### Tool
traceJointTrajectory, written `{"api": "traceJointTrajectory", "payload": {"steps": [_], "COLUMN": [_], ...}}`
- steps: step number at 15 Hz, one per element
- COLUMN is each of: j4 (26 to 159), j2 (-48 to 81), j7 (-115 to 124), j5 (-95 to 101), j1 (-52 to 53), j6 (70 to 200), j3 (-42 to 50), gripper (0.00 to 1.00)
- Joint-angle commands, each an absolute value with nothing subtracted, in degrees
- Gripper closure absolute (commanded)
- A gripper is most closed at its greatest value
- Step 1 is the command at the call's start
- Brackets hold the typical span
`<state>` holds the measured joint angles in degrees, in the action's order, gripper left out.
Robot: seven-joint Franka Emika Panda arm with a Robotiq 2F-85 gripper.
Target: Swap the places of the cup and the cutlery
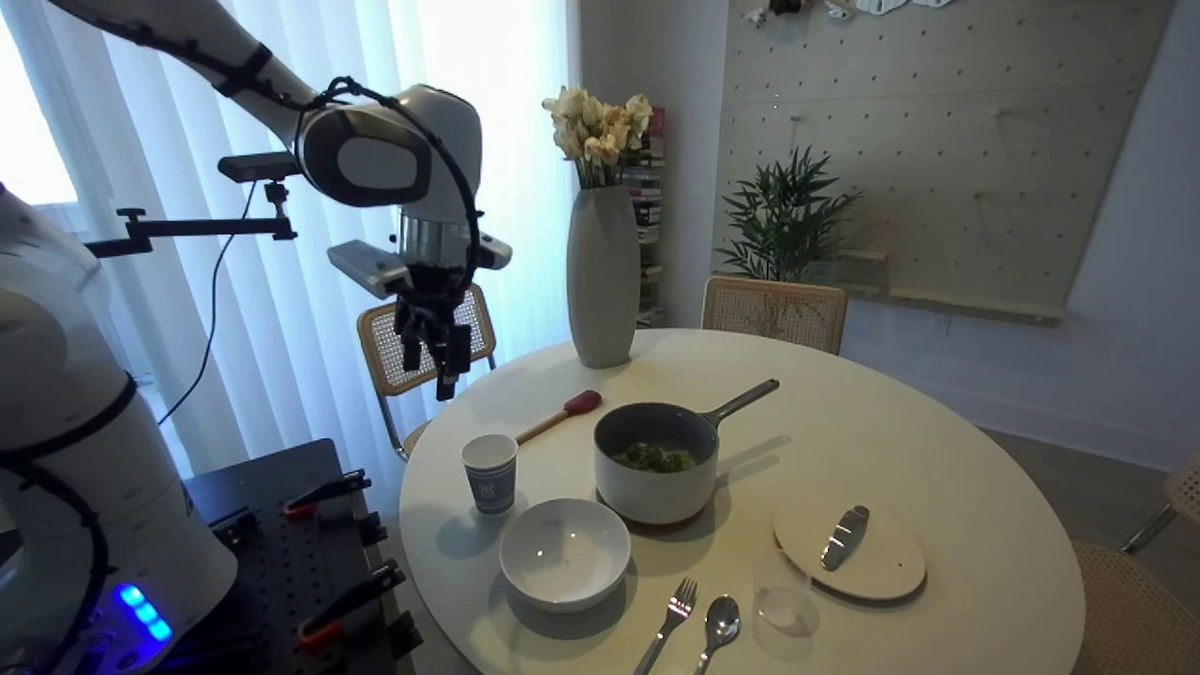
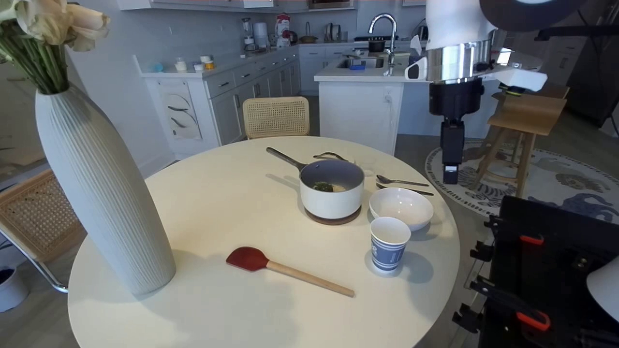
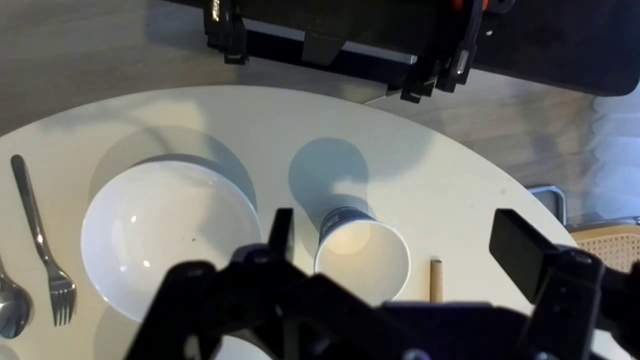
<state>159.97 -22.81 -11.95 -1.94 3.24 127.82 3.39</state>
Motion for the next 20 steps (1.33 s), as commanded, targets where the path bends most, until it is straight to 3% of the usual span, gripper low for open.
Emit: {"api": "traceJointTrajectory", "payload": {"steps": [1,7,20], "j4": [160.6,160.4,160.1], "j2": [-19.5,-12.9,-0.5], "j7": [-10.5,-9.7,-3.7], "j5": [-2.6,-4.3,-3.1], "j1": [3.4,4.2,4.6], "j6": [136.4,149.2,156.4], "j3": [2.4,1.7,-3.1], "gripper": [0.00,0.00,0.00]}}
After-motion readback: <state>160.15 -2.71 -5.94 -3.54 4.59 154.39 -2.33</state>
